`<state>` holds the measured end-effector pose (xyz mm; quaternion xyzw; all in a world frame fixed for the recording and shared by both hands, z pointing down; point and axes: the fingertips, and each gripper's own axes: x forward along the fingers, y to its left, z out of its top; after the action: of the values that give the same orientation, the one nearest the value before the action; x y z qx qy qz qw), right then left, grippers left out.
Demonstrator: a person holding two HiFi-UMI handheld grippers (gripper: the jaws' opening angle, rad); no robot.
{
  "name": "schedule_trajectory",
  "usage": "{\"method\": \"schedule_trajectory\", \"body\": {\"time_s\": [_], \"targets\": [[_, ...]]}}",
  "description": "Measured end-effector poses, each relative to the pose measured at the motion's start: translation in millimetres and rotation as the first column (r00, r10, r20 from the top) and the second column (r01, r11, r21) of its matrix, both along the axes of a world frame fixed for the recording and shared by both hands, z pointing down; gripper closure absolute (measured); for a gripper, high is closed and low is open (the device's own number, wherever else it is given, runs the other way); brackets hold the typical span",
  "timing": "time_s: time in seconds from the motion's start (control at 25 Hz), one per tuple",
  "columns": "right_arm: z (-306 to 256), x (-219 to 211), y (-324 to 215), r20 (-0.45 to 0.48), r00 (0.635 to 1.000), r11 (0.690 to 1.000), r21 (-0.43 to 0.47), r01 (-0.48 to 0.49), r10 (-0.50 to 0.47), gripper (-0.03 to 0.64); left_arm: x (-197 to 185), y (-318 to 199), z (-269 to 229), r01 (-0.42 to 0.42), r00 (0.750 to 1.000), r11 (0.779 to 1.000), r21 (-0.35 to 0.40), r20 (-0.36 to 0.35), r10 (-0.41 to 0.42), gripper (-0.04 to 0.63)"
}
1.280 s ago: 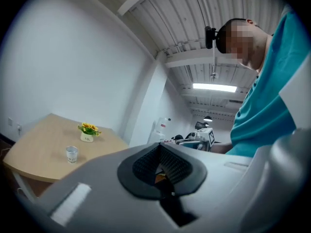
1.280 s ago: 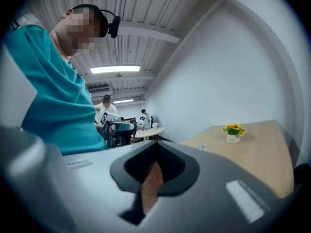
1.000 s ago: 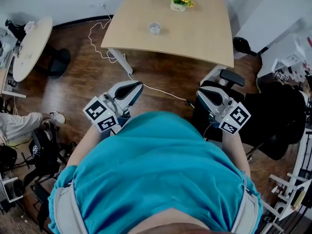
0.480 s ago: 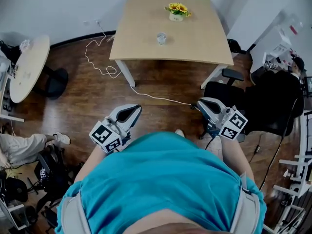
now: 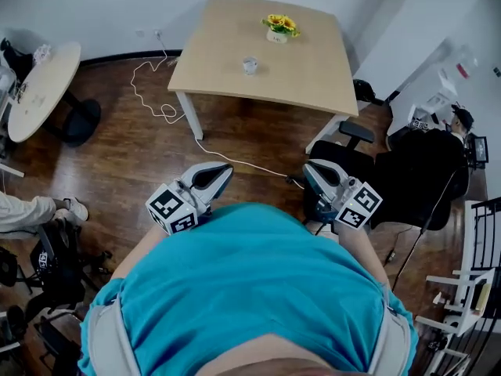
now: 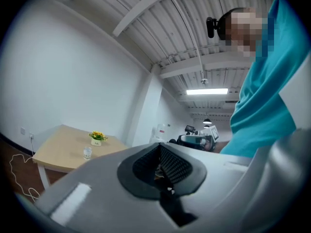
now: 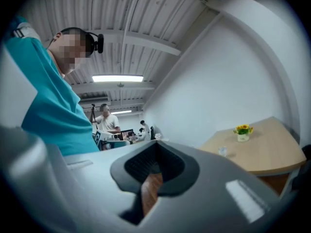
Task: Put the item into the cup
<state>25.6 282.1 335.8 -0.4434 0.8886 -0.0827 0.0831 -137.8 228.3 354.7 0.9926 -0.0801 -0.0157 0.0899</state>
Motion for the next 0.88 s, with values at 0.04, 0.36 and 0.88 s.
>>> {"method": "schedule_trajectory", "body": {"time_s": [0.04,0.36,0.88], "targets": [[0,4,3,-0.007,1.0,1.0,0.006,-0.001,0.001,0.617,5,4,2,-0.006,1.0,1.0,0.018,0.005,0.006,0.594],[6,8,14,-0.022,1.0,1.0,0.014,0.015,-0.014,0.617,15,21,-7,0.025,1.0,0.999,-0.02,-0.013,-0.026,0.592],[-1,12,10,-0.052,0.999,1.0,0.024,0.016,-0.015,0.617,20,12,5,-0.019,1.0,1.0,0.022,0.008,0.019,0.594]]}}
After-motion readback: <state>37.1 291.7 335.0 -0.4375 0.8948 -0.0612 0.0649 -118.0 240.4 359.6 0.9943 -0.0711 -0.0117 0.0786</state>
